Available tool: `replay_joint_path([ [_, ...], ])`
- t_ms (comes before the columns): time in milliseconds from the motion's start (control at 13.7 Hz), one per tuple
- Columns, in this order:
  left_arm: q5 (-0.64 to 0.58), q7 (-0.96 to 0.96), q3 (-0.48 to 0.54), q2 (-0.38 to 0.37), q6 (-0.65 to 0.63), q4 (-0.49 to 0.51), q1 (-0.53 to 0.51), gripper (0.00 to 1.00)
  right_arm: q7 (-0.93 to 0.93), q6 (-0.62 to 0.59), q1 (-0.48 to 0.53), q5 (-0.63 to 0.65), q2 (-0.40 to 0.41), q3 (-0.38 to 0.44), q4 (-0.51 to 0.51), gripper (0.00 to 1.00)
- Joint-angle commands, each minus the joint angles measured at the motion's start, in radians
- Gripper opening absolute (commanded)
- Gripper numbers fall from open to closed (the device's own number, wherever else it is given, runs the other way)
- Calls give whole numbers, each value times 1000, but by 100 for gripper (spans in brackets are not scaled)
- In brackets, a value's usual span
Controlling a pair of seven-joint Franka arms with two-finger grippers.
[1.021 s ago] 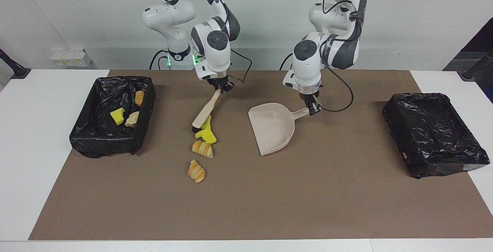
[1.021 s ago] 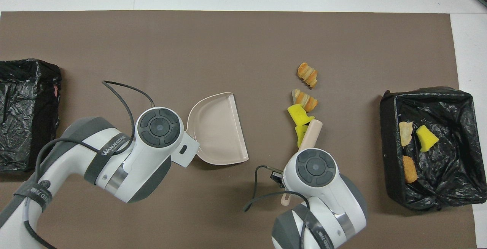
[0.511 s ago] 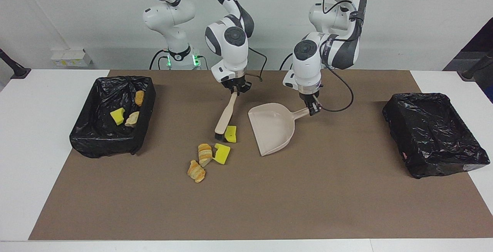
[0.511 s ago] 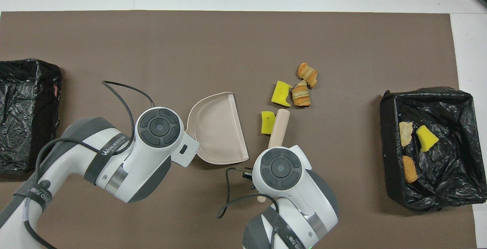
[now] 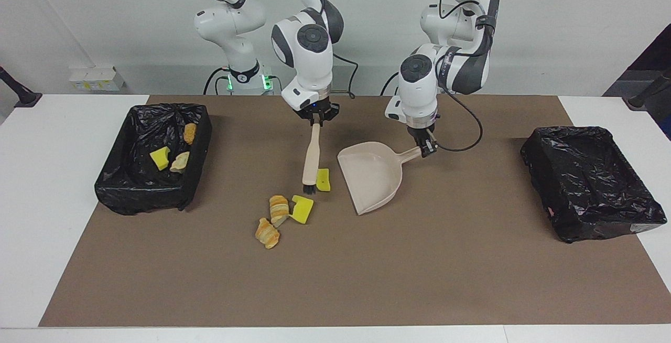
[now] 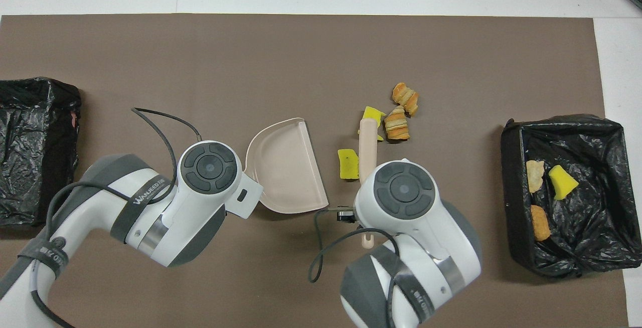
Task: Sweep and dump trash in bin
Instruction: 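Sweep remaining pieces near the bin toward the dustpan with the right gripper, then brush the bread and sponge pieces into the dustpan with the right gripper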
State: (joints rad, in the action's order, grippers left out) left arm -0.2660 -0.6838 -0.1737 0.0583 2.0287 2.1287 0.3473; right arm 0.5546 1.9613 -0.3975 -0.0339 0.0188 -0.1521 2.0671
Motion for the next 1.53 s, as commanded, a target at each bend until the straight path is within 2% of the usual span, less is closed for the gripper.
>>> replay_joint_path([
  [0,14,-3,8,-20,44,46,-14,0,-180,-15,86,98,41,-10,-65,0],
  [146,14,-2,8,-28,90,74,-14,0,-302,-10,170,111,87,-9,-120,0],
  [365,21,-2,8,-12,94,73,-19,0,-436,17,300,124,127,-10,-153,0],
  [584,21,0,8,-8,96,69,-22,0,-580,48,387,131,150,-9,-139,0],
  [729,21,3,8,-8,96,69,-21,0,-608,79,410,131,167,-10,-101,0],
  [948,21,9,8,-8,96,69,-21,0,-584,82,372,124,159,-14,-59,0],
  [1094,21,10,8,-8,96,69,-21,0,-489,97,303,120,162,-14,-21,0],
  [1459,21,13,8,-8,97,69,-21,0,-346,100,117,66,178,-18,-22,0],
])
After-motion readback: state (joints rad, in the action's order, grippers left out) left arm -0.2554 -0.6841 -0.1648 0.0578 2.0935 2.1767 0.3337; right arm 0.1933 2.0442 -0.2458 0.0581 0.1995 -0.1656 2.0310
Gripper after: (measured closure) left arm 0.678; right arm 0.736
